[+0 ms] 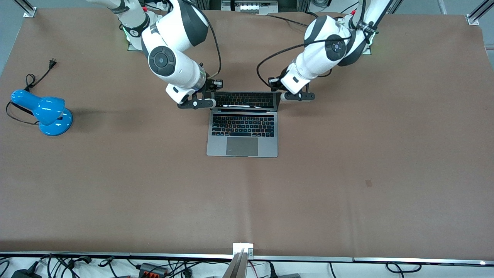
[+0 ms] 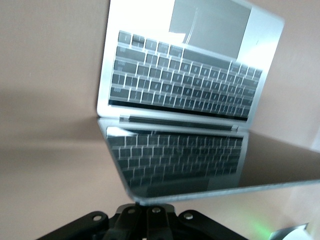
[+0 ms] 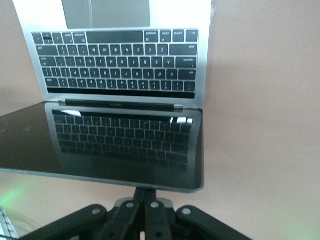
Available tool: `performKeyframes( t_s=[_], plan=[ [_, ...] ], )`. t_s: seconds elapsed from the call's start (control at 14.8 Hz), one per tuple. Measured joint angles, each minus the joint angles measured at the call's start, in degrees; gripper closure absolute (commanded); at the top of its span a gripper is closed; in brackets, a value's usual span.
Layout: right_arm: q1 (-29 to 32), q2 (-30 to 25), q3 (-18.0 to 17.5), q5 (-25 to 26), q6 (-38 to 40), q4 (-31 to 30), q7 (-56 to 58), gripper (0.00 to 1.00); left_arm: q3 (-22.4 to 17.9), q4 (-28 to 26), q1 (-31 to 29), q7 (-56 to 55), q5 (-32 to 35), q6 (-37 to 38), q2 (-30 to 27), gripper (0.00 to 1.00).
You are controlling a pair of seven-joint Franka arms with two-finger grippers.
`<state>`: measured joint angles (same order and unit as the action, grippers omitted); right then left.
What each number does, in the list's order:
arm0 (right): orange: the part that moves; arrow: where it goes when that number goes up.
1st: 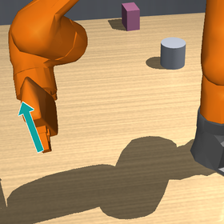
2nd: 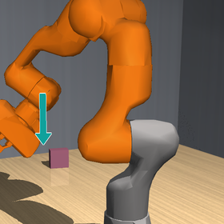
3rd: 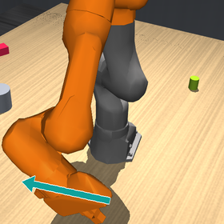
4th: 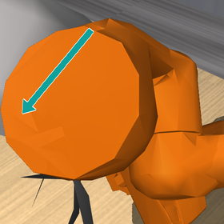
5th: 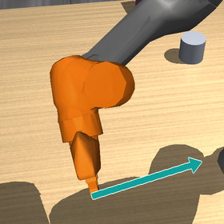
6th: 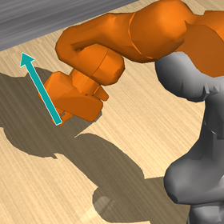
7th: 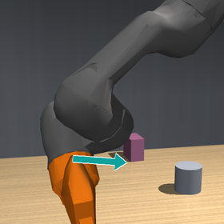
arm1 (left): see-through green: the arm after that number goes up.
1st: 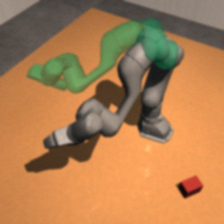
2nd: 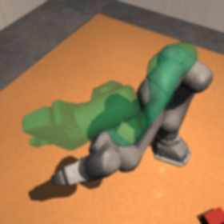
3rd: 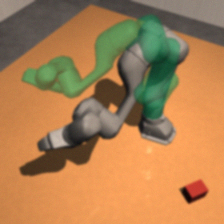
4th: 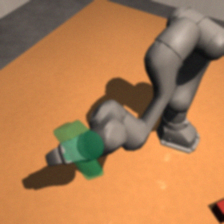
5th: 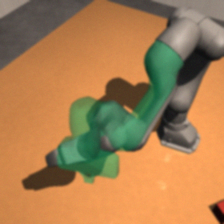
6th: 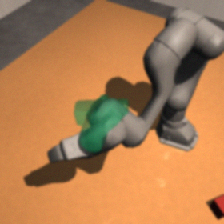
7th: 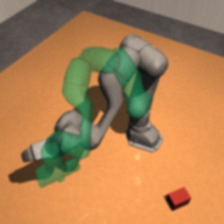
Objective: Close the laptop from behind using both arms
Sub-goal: 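Push the screen down toward the keyboard with both grippers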
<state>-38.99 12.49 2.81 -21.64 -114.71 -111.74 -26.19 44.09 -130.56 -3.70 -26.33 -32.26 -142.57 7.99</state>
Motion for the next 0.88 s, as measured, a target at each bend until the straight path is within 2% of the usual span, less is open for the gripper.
performKeyframes(
  t_s=[0.27,0.88],
  plan=[
    [1.0,3.1,0.0,0.4,-0.9,2.9,0.0,1.0,-0.8,3.7,-1.8,0.1,0.4,-0.7,4.7,1.0],
    [3.7,11.9,0.1,4.7,-1.0,12.1,0.0,1.0,-3.9,7.5,-1.9,0.1,3.0,-3.1,11.9,1.0]
  ],
)
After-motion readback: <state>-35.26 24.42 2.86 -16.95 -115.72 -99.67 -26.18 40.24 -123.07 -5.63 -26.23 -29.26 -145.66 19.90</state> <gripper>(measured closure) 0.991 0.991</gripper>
